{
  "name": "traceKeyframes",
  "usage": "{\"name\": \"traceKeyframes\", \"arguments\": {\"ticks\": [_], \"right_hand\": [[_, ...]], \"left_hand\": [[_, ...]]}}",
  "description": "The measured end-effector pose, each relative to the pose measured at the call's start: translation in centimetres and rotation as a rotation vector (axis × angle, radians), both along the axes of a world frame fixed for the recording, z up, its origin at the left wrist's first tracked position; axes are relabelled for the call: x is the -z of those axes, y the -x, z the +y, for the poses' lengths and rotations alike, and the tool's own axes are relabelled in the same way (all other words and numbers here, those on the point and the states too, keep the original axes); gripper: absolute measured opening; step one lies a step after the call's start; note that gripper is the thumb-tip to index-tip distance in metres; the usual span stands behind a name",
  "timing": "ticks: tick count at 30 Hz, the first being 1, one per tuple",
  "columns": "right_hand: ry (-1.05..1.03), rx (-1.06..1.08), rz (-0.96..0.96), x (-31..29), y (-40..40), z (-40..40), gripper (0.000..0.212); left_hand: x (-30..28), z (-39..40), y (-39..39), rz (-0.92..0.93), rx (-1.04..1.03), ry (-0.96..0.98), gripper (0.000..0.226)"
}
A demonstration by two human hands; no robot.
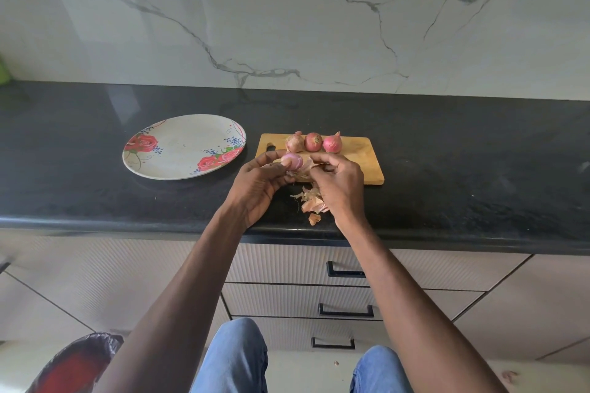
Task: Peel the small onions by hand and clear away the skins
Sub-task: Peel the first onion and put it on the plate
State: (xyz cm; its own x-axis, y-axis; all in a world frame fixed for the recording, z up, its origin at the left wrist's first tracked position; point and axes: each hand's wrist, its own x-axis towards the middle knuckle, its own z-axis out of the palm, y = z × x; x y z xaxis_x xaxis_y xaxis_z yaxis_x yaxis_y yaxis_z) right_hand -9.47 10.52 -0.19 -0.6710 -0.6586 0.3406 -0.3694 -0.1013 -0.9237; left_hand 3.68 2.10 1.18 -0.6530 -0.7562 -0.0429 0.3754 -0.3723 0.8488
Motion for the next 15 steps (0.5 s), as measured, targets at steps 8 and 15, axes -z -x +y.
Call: {"name": "traceKeyframes", "arguments": {"ticks": [8, 15], "right_hand": [[0.033, -0.180, -0.219, -0.02, 0.46, 0.19, 0.026], [0.043, -0.122, -0.276, -0.63, -0.01, 0.32, 0.013]], "left_hand": [[-0.26, 0.47, 0.03, 0.041, 0.022, 0.019, 0.029], [-0.27, 0.59, 0.09, -0.010, 0.027, 0.068, 0.026]]}}
